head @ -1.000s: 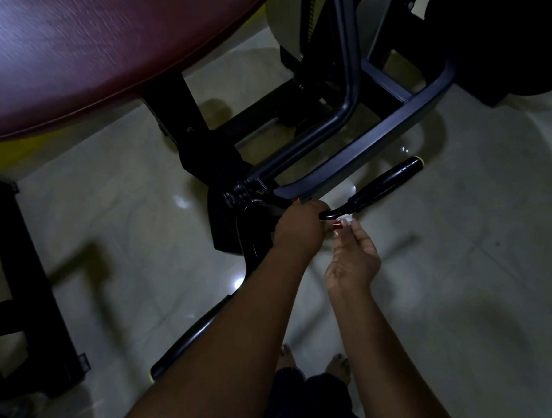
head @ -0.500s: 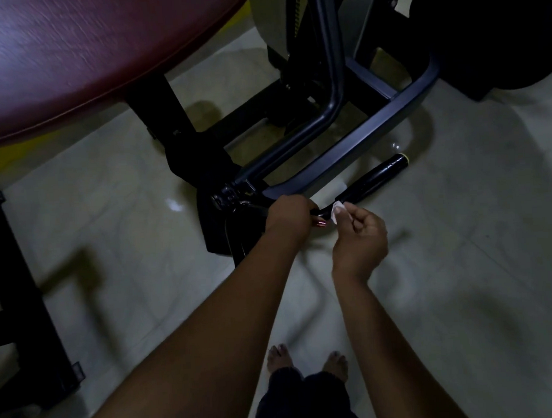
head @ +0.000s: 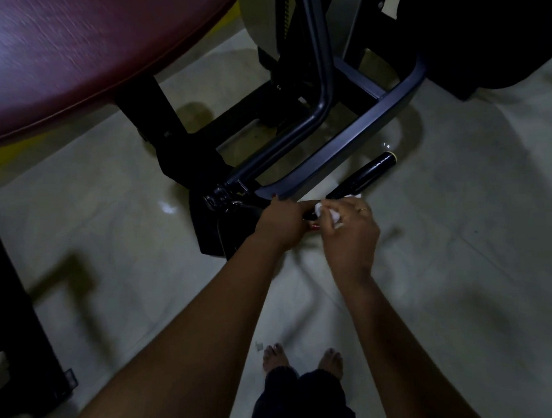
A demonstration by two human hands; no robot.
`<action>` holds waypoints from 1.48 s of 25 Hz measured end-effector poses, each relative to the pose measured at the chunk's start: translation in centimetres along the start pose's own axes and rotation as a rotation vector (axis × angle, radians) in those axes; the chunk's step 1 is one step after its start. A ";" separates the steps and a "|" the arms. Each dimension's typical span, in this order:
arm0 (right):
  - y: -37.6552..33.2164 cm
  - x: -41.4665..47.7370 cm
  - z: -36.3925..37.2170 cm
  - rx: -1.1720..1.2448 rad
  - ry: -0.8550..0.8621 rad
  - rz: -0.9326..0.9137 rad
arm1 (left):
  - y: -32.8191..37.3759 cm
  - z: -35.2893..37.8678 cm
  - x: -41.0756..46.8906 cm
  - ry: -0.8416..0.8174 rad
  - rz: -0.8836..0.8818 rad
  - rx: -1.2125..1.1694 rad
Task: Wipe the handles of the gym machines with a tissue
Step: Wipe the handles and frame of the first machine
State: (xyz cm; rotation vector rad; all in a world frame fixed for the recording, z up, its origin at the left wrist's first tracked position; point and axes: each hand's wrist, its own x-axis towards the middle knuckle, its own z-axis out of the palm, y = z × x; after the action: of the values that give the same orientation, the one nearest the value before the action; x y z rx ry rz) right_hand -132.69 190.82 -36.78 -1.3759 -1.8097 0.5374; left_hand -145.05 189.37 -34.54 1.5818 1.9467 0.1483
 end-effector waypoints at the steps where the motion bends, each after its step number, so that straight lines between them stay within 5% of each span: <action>1: 0.6 0.9 -0.5 -0.021 0.034 0.017 | 0.4 -0.1 0.2 -0.031 0.011 0.051; 5: 2.8 3.1 -0.4 -0.057 0.047 0.083 | 1.3 -0.5 1.8 -0.071 -0.024 0.186; 10: 4.9 2.9 -0.7 -0.215 -0.100 -0.333 | 1.5 -0.4 2.1 -0.100 -0.051 0.221; 14: 3.8 5.1 0.0 -0.161 -0.013 0.017 | 1.3 -0.4 2.3 -0.097 -0.049 0.212; 18: 5.3 4.5 -0.1 -0.265 -0.285 -0.599 | 1.2 -0.2 2.6 -0.133 -0.091 0.235; 22: 4.2 7.9 -0.6 -0.383 -0.315 -0.368 | 1.4 -0.6 2.6 -0.146 -0.075 0.183; 27: 3.3 8.4 -1.3 -0.333 -0.596 -0.789 | 1.2 -0.5 2.6 -0.149 -0.100 0.231; 32: 4.6 7.0 -0.3 -0.418 -0.242 -0.408 | 1.1 -0.6 2.4 -0.132 -0.079 0.149; 37: 5.7 3.4 -0.2 -0.325 -0.198 -0.557 | 0.9 -0.3 2.8 -0.151 -0.100 0.151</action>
State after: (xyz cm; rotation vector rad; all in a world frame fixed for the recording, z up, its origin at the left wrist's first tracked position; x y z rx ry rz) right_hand -129.49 195.79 -39.68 -0.9647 -2.4024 0.0849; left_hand -144.65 192.23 -34.97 1.5380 1.9508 -0.1587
